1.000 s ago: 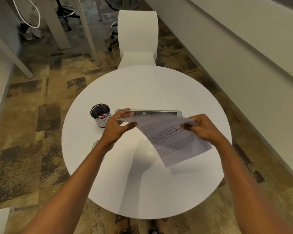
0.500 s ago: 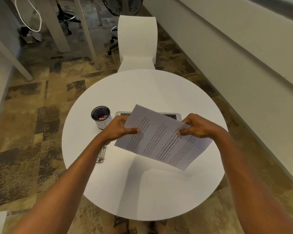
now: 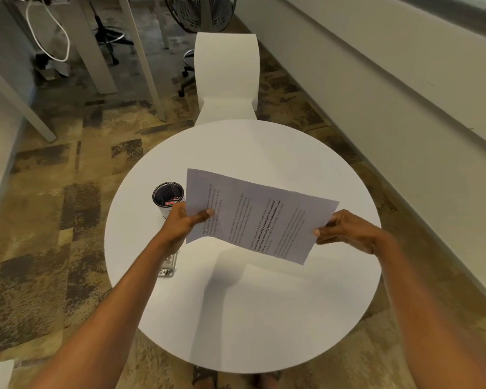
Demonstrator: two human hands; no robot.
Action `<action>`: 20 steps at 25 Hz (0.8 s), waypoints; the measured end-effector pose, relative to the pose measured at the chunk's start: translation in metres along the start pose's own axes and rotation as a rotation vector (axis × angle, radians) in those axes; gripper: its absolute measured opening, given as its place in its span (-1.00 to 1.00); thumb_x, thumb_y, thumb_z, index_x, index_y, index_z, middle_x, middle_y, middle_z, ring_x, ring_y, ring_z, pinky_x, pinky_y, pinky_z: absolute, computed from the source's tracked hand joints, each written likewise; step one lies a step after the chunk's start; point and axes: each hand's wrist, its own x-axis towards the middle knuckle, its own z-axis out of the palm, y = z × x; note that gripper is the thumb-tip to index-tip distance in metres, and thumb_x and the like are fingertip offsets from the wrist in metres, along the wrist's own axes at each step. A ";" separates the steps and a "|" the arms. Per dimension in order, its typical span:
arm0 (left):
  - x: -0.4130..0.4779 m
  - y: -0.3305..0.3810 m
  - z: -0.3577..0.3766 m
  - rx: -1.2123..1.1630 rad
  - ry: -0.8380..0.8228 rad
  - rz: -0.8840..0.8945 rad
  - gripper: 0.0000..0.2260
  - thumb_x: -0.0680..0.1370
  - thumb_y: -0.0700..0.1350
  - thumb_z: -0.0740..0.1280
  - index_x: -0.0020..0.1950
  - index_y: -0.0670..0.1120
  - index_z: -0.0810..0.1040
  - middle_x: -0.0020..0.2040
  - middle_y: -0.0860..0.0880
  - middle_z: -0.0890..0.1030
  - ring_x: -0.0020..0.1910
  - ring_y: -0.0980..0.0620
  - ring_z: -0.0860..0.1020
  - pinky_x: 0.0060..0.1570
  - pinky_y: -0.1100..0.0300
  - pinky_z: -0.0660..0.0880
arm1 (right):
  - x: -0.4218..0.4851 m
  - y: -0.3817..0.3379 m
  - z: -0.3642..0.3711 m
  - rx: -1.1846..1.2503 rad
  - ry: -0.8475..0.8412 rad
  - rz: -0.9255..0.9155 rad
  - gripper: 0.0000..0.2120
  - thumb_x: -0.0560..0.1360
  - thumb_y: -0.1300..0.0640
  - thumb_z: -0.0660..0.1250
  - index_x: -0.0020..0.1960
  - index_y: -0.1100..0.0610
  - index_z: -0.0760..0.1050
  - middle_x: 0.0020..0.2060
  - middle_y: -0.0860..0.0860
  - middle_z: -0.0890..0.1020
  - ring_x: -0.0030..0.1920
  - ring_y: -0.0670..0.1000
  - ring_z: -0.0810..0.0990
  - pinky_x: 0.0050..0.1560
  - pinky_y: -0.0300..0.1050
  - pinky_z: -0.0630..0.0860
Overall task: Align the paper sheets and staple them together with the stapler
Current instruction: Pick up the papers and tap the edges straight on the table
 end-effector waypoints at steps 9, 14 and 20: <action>-0.001 -0.022 -0.005 0.274 0.082 0.057 -0.74 0.43 -0.22 0.49 -0.06 0.16 0.67 -0.10 0.22 0.72 -0.11 0.23 0.66 -0.11 0.35 0.57 | 0.019 0.013 0.039 0.002 0.356 -0.185 -0.67 0.45 0.23 0.46 0.18 0.00 0.56 0.05 0.07 0.69 0.09 0.10 0.66 0.07 0.08 0.64; -0.004 -0.047 -0.004 0.275 0.105 0.030 -0.67 0.41 -0.22 0.51 -0.01 0.21 0.63 -0.07 0.23 0.71 -0.06 0.22 0.66 -0.08 0.32 0.59 | 0.025 0.034 0.040 -0.038 0.394 -0.149 -0.64 0.45 0.22 0.46 0.23 0.09 0.55 0.06 0.09 0.68 0.08 0.11 0.66 0.05 0.03 0.64; -0.019 -0.082 -0.008 0.374 0.107 -0.029 -0.78 0.47 -0.17 0.46 -0.03 0.16 0.67 -0.01 0.12 0.70 0.02 0.13 0.63 -0.03 0.28 0.53 | 0.032 0.076 0.058 -0.066 0.345 -0.030 -0.60 0.49 0.21 0.43 0.31 0.17 0.52 0.14 0.11 0.66 0.16 0.10 0.62 0.18 0.00 0.56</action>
